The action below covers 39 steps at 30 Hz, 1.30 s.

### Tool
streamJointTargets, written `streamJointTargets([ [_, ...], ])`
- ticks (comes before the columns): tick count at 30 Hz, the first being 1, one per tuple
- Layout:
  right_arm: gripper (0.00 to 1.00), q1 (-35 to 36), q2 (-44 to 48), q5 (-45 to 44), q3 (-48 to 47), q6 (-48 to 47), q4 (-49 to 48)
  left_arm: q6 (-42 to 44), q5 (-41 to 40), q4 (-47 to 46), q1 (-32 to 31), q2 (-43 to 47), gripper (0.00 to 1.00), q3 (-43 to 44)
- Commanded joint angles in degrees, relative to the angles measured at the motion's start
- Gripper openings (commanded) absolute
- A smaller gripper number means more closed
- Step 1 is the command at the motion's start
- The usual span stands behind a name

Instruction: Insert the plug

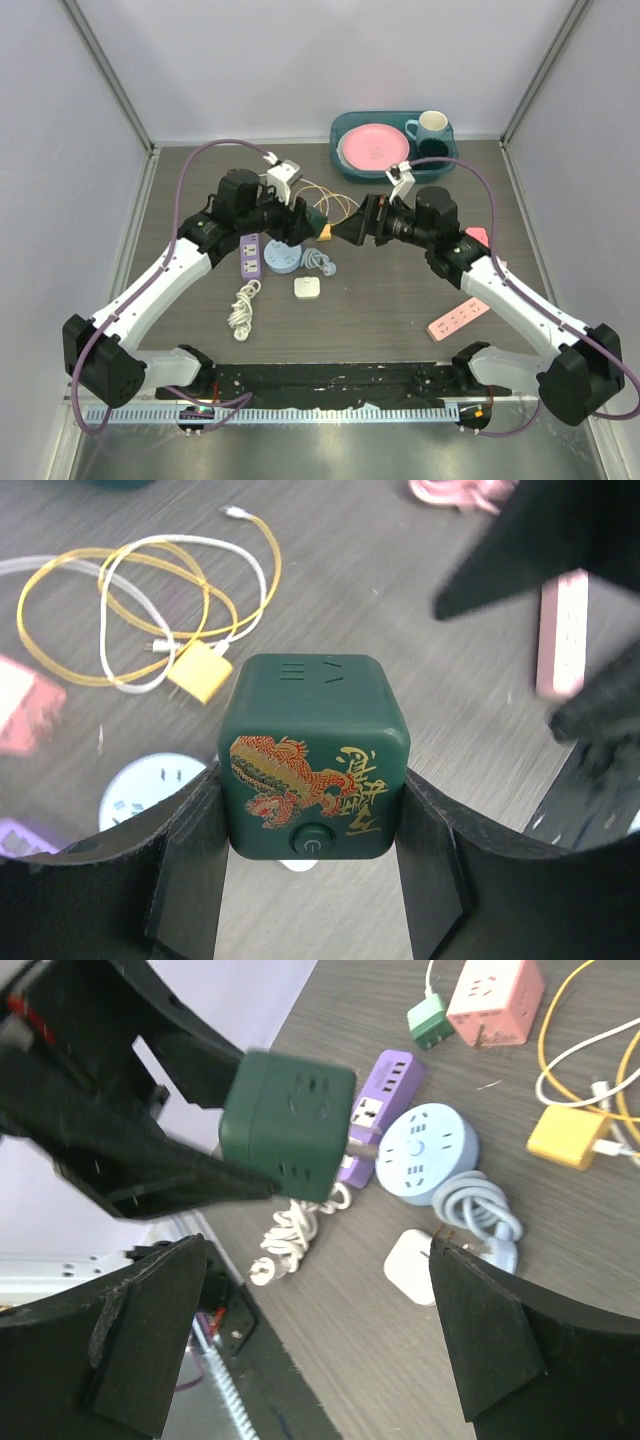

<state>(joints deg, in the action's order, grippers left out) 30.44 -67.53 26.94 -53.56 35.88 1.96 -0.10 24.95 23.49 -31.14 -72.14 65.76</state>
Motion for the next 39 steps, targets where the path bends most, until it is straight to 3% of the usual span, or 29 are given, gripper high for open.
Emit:
streamJointTargets([
  [1,0.99,0.6,5.8,-5.1,6.6,-8.3,-15.7,-29.8,-18.9,-5.1,-0.2,0.9,0.0,1.7],
  [5,0.99,1.4,5.8,-4.4,8.7,-22.5,-17.2,-43.6,-28.4,3.0,-0.1,0.7,0.0,4.5],
  [9,0.99,3.0,4.0,-1.7,8.9,-33.6,-18.8,-53.5,-31.4,8.0,-0.1,0.9,0.0,6.7],
  [17,1.0,7.2,-2.9,-2.9,6.9,-40.7,-27.4,-70.6,-32.7,11.7,-0.1,1.4,0.0,8.0],
  [24,1.0,16.8,-7.1,-21.6,8.2,-51.8,-35.4,-74.7,-31.4,12.9,-0.5,1.0,0.0,9.2],
  [39,1.0,22.6,-17.7,-33.3,8.2,-64.5,-52.4,-78.7,-30.8,14.3,-2.3,1.5,0.0,10.6],
])
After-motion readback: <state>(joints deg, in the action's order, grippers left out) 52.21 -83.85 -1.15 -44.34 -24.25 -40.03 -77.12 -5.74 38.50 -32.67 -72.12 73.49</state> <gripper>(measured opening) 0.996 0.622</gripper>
